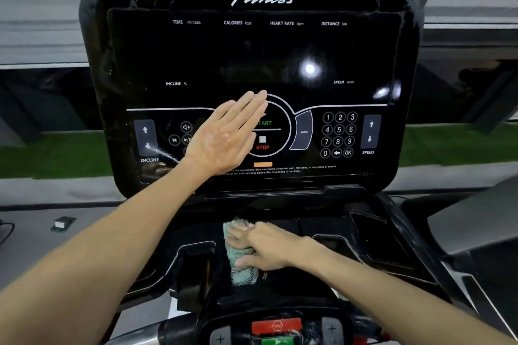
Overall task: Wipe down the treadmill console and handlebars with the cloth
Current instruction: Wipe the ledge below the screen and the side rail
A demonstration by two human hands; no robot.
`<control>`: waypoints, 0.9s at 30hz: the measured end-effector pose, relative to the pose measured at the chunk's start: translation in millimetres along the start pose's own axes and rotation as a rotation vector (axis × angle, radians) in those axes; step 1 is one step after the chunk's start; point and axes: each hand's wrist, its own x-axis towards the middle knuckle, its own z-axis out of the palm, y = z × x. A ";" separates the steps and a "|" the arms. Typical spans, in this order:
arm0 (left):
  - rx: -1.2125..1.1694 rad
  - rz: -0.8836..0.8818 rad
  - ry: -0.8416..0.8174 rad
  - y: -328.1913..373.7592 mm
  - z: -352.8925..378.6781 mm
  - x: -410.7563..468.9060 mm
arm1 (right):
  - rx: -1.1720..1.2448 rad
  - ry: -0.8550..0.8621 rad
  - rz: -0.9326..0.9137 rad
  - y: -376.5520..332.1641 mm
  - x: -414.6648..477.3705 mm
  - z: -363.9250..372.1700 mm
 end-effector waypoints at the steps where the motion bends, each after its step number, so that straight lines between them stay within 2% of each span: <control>1: -0.002 0.000 -0.002 0.1 0.2 -0.3 | -0.009 -0.009 -0.014 -0.7 -1.2 0.4; 4: -0.006 -0.003 0.012 -0.2 0.5 0.1 | 0.099 -0.024 -0.092 0.2 -8.7 3.9; 8: -0.012 0.000 0.027 -0.9 0.5 0.0 | 0.161 -0.015 -0.102 4.4 -10.3 0.7; 12: -0.009 0.005 0.022 -0.6 -0.7 0.0 | -0.015 0.129 0.028 27.9 -17.1 -8.4; 14: 0.001 0.006 0.019 -0.1 -1.5 0.2 | -0.099 0.141 0.105 25.0 -16.5 -10.8; 19: -0.016 0.005 0.012 -0.4 -1.1 0.7 | 0.091 0.049 -0.047 -8.4 -14.4 9.9; 22: -0.011 0.008 0.005 -1.0 -1.0 0.0 | 0.096 0.049 -0.056 0.7 -24.9 6.4; 27: -0.008 0.005 0.000 -0.8 -0.9 -0.1 | -0.117 0.111 0.153 47.1 -56.3 -4.3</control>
